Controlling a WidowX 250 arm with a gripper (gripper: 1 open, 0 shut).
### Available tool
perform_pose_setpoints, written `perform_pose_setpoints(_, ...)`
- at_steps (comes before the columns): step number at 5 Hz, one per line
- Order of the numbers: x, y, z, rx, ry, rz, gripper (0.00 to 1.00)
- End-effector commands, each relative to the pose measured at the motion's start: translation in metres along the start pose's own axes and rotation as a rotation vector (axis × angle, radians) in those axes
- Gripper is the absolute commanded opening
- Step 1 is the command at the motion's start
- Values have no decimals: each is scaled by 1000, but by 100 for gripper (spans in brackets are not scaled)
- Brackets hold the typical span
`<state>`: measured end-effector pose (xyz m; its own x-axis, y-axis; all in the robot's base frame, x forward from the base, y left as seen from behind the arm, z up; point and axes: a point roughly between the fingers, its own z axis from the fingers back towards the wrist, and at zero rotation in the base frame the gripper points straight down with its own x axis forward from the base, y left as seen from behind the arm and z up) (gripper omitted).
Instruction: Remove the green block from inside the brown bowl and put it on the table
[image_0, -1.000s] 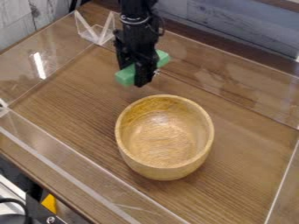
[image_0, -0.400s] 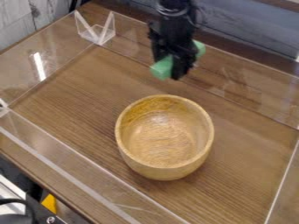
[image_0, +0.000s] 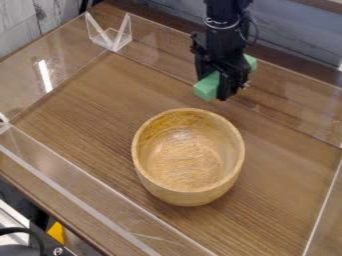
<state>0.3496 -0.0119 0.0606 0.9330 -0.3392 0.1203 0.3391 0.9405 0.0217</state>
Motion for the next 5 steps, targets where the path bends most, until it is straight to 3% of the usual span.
perform_pose_setpoints(1, 11, -3, 12, 18, -43, -1, 0)
perform_pose_setpoints(3, 6, 11, -14, 33, -45, 34, 0)
perform_pose_setpoints(5, 20, 21, 0, 38, -58, 9, 0)
